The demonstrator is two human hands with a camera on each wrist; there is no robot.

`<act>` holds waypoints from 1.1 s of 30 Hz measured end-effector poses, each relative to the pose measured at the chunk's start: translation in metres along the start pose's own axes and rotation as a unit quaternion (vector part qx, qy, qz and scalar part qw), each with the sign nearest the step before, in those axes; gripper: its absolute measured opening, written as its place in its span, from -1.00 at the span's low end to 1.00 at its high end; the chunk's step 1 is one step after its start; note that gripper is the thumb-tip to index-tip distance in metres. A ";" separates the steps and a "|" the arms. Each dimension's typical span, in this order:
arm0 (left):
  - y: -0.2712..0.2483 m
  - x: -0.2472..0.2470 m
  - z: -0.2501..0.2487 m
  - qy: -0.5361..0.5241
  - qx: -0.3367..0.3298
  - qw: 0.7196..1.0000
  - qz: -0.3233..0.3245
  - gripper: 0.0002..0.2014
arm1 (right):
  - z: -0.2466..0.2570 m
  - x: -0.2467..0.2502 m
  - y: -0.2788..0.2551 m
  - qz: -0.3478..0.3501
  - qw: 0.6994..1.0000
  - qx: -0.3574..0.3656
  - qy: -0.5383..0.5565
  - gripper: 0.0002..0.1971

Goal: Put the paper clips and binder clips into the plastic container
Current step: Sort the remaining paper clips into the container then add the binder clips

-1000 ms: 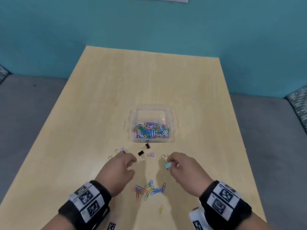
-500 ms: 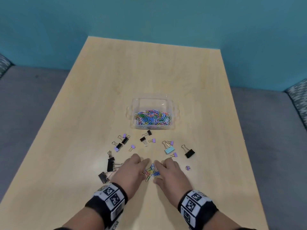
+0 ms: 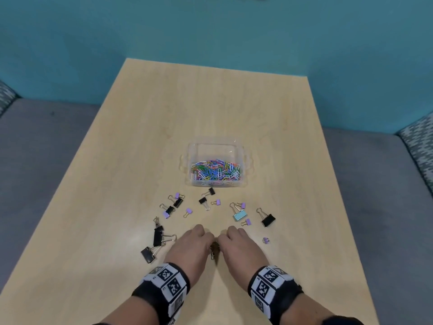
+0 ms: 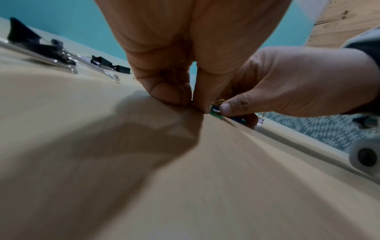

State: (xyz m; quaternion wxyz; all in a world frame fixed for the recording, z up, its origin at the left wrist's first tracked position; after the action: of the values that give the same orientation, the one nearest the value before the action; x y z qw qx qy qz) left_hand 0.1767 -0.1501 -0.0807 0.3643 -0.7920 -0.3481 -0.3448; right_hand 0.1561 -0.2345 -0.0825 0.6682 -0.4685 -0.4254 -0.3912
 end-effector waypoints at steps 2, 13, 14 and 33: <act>0.001 0.000 0.000 0.002 0.009 1.000 0.012 -0.92 | 0.001 -0.001 0.000 0.010 1.000 0.004 -0.012 -0.62; 0.001 0.002 -0.018 0.107 0.008 0.990 0.092 -0.57 | -0.006 0.003 0.006 0.056 0.998 -0.002 -0.019 -0.55; 0.002 0.002 -0.017 0.112 0.008 0.989 0.092 -0.58 | -0.010 0.002 0.007 0.046 0.999 -0.012 -0.005 -0.52; 0.098 0.120 0.039 -0.310 0.126 0.938 -0.089 -0.86 | -0.097 0.093 0.089 -0.012 0.895 -0.201 0.397 -0.93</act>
State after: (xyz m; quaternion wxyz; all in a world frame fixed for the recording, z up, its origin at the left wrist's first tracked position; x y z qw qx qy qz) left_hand 0.3292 -0.1306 -0.0367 0.3033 -0.7731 -0.5531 -0.0666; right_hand 0.2888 -0.3167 -0.0409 0.6682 -0.3937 -0.0424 -0.6298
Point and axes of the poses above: each hand's wrist, its own y-axis towards the middle knuckle, its own x-axis out of the back of the hand, z = x × y, the point moved 10 cm from there along y, towards the middle knuckle, and after that the axes turned 9 degrees about -y, right-handed, at the moved point
